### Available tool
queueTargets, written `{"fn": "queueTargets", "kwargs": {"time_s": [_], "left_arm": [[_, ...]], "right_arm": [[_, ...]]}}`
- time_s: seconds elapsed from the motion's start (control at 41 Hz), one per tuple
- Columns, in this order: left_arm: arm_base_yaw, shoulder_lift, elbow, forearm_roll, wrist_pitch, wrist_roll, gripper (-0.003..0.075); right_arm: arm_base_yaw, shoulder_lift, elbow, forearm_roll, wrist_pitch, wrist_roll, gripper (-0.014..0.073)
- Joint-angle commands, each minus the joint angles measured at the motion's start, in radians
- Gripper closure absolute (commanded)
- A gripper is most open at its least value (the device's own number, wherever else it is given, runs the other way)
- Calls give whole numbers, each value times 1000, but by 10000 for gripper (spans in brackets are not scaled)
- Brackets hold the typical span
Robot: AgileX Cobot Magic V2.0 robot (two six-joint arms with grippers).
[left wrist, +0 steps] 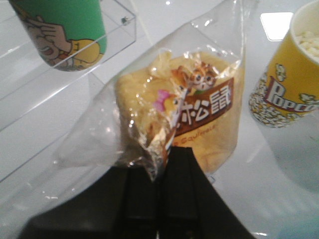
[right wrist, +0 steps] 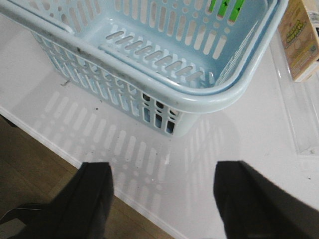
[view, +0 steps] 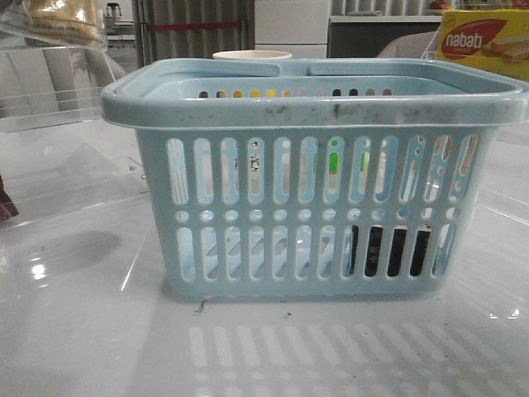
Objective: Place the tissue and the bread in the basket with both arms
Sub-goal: 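Lift the bagged bread with the left gripper and carry it over the basket, then lower the bread into the basket and open the left gripper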
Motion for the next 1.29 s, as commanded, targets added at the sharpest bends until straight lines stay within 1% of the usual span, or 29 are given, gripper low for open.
{"fn": "queueTargets", "kwargs": {"time_s": [0.0,0.171,0.293,0.44,0.586,0.733,1.026,1.27], "left_arm": [[-57,-91,-38,-10,-6,20,629],[-190,-121,-38,-10,78,124,629],[-307,-118,-38,-10,137,185,629],[-437,-105,-32,-10,142,202,629],[-518,-63,-32,-10,142,218,629],[-551,-2,-32,-9,140,218,629],[-552,96,-32,35,115,218,629],[-552,132,-32,36,114,218,629]], "right_arm": [[-1,1,-27,-6,-65,-4,53],[-1,1,-27,-6,-65,-4,53],[-1,1,-27,-6,-65,-4,53],[-1,1,-27,-6,-65,-4,53],[-1,1,-27,-6,-65,-4,53],[-1,1,-27,-6,-65,-4,53],[-1,1,-27,-6,-65,-4,53],[-1,1,-27,-6,-65,-4,53]]}}
